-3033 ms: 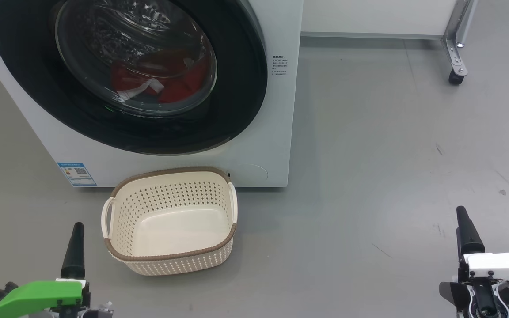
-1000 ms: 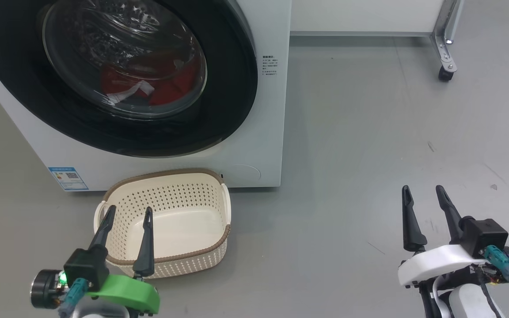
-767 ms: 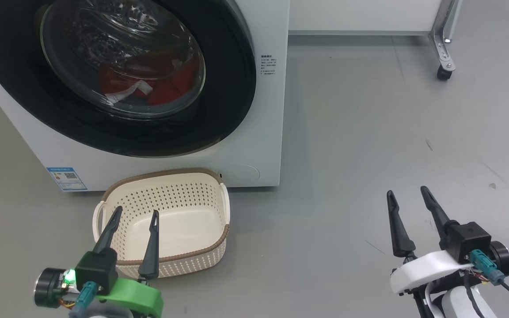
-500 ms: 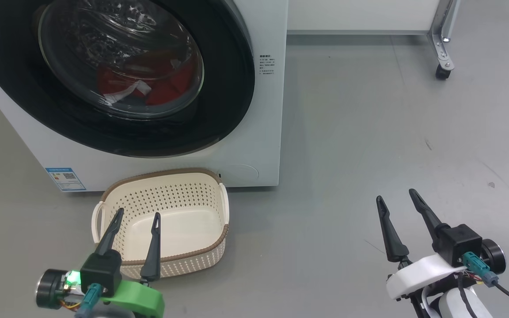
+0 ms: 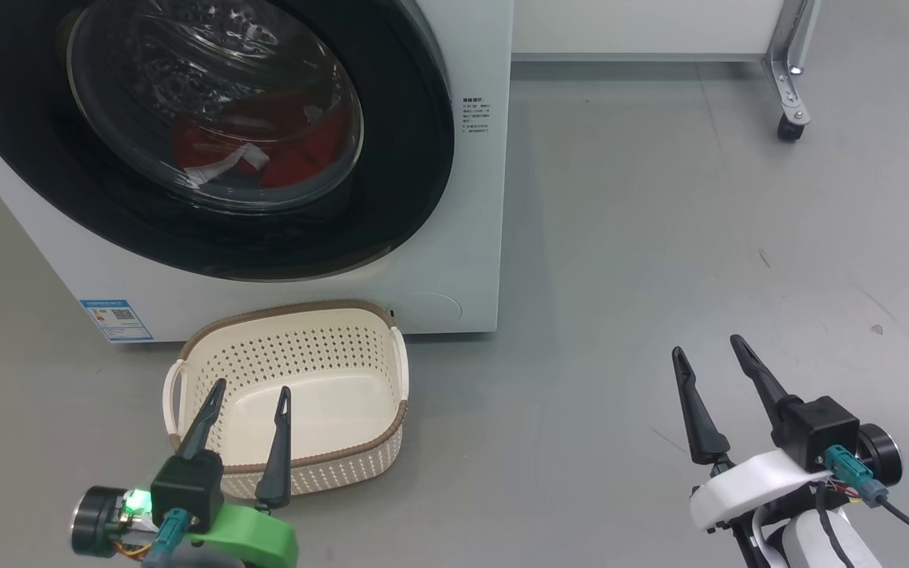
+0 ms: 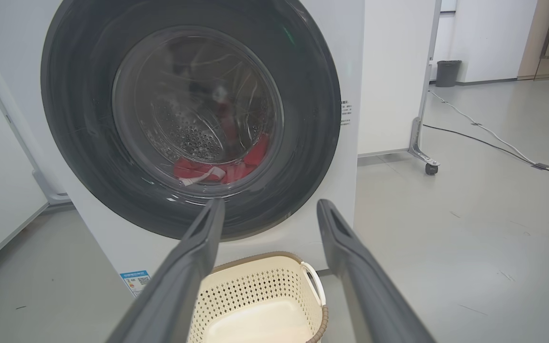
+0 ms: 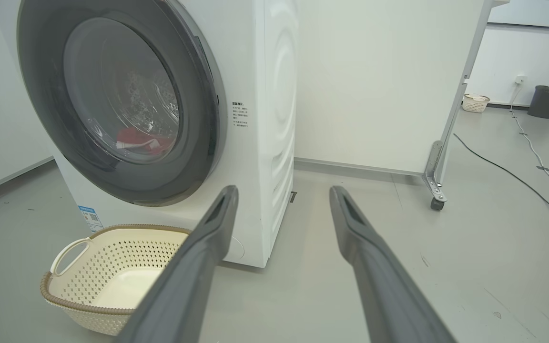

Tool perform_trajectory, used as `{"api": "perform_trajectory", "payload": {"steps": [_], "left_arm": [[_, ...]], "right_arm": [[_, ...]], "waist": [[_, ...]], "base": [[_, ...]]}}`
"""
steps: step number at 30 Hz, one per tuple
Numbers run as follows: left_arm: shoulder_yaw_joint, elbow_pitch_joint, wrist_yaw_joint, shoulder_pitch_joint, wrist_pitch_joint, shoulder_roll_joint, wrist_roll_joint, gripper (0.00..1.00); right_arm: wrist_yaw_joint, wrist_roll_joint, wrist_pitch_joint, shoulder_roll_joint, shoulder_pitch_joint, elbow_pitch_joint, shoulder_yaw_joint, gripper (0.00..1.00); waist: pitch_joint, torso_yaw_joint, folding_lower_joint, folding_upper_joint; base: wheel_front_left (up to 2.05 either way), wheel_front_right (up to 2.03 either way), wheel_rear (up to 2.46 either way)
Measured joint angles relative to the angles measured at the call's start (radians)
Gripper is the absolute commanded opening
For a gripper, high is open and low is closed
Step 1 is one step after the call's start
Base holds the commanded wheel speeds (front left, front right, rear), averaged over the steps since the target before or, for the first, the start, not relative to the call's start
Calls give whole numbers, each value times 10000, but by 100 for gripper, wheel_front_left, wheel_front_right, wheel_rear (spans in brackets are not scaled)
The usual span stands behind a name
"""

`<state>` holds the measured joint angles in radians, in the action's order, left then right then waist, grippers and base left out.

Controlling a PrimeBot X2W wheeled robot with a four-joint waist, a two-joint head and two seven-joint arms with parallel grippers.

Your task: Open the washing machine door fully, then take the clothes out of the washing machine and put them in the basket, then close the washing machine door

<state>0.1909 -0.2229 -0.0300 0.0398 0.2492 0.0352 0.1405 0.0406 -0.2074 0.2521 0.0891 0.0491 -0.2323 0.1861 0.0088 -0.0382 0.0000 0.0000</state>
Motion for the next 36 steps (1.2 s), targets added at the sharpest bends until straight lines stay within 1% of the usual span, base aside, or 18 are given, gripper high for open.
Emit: {"api": "perform_trajectory", "payload": {"steps": [18, 19, 20, 21, 26, 30, 34, 35, 36], "left_arm": [[88, -178, -13, 11, 0, 4, 86, 100], [96, -178, -13, 11, 0, 6, 86, 100], [104, -180, -13, 12, 0, 6, 86, 100], [119, -180, -13, 12, 0, 6, 86, 100], [253, -146, -13, 36, 0, 15, 86, 100], [322, -54, -15, 112, 0, 17, 86, 100], [414, 117, -88, 313, 0, 21, 121, 100], [447, 146, -88, 346, 0, 21, 203, 100], [447, 146, -88, 346, 0, 21, 203, 100]], "right_arm": [[0, -2, 0, -4, 43, -165, 13, 100], [0, -15, 0, -8, 43, -165, 6, 80], [2, -17, 0, -8, 44, -165, -2, 11], [2, -23, 0, -13, 45, -142, -25, 0], [0, -82, 0, -17, 100, 71, -205, 0], [2, -744, 0, -117, 264, 318, -612, 0], [44, -1843, 0, -280, 547, 504, -1129, 0], [111, -2121, -8, -290, 661, 550, -1244, 0], [111, -2121, -8, -290, 661, 550, -1244, 0]], "waist": [[60, 72, 0, 0], [68, 78, 0, 0], [77, 86, 0, 0], [89, 94, 0, 0], [275, 175, 0, 0], [525, 283, 0, 0], [868, 418, 0, 0], [972, 457, 0, 0], [972, 457, 0, 0]], "base": [[0, 0, 0], [0, 0, 0], [0, 0, 0], [0, 0, 0], [0, 0, 0], [0, 0, 0], [0, 0, 0], [0, 0, 0], [0, 0, 0]]}}
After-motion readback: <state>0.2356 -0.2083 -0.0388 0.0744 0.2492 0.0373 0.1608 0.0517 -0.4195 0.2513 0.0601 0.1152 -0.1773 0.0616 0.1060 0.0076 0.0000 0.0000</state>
